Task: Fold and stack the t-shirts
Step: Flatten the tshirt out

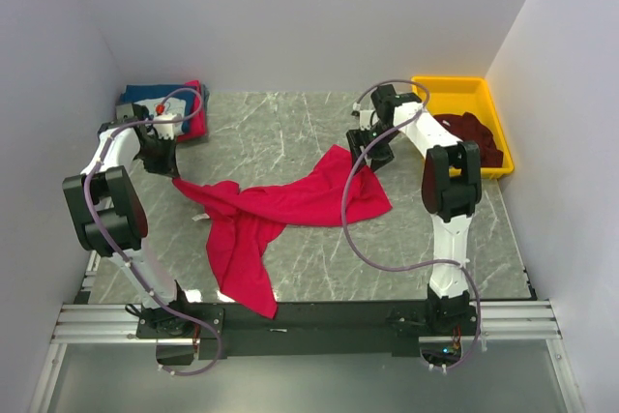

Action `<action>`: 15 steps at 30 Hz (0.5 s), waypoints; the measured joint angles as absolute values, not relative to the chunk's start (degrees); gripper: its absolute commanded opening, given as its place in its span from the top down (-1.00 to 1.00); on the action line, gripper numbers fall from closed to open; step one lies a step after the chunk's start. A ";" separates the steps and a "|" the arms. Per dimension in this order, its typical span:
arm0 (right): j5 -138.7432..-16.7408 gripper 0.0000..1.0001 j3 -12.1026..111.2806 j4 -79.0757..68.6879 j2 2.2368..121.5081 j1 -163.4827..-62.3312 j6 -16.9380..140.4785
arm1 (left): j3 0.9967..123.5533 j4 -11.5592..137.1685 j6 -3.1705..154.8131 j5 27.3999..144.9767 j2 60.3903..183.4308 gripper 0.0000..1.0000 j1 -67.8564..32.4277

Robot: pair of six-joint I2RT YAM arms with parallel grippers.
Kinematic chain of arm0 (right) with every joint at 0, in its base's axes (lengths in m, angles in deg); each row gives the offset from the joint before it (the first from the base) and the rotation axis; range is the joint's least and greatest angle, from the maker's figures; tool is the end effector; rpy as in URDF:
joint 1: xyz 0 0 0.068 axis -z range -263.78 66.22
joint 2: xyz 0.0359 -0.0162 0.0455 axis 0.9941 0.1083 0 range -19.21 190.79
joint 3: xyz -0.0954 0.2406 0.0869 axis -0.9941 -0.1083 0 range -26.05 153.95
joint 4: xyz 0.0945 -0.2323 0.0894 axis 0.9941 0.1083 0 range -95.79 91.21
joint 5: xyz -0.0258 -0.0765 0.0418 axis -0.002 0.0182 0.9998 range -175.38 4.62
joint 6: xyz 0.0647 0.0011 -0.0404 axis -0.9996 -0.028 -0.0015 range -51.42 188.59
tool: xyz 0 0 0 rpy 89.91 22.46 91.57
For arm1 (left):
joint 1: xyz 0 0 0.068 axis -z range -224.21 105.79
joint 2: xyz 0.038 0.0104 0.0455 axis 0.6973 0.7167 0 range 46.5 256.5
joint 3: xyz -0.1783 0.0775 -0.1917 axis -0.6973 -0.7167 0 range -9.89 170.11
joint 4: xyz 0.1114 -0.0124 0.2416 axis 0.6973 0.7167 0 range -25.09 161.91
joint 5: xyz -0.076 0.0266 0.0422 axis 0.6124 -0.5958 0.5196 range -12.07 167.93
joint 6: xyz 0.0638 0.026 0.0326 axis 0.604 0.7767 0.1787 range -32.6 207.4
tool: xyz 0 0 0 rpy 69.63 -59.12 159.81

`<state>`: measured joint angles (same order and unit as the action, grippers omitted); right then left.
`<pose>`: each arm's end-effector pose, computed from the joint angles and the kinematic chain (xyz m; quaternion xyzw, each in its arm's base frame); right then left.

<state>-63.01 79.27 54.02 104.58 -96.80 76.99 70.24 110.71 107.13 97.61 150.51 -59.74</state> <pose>0.4331 0.1254 0.1798 -0.2008 0.9552 0.1969 0.0923 0.3756 0.0818 0.1971 0.0658 0.9681 -0.1077 0.2166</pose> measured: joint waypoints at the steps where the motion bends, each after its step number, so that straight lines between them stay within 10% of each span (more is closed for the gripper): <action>1: -63.17 -0.37 79.25 53.85 105.02 -96.91 76.84 | 70.03 110.51 107.13 97.61 150.47 0.99 -59.74; 5: -63.19 0.02 78.59 53.10 106.00 -97.25 76.38 | 69.37 110.01 106.65 97.63 150.45 0.99 -59.74; 10: -62.36 1.00 77.35 53.15 106.00 -97.52 76.81 | 68.80 109.68 105.66 97.83 150.45 0.99 -59.77; 15: -60.11 1.00 76.21 53.19 104.78 -96.82 78.82 | 69.74 110.18 105.25 99.20 150.36 0.99 -60.09</action>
<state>-60.11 76.21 53.19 104.78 -96.82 78.82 69.74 110.18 105.25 99.20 150.36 -60.09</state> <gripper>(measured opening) 0.010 0.022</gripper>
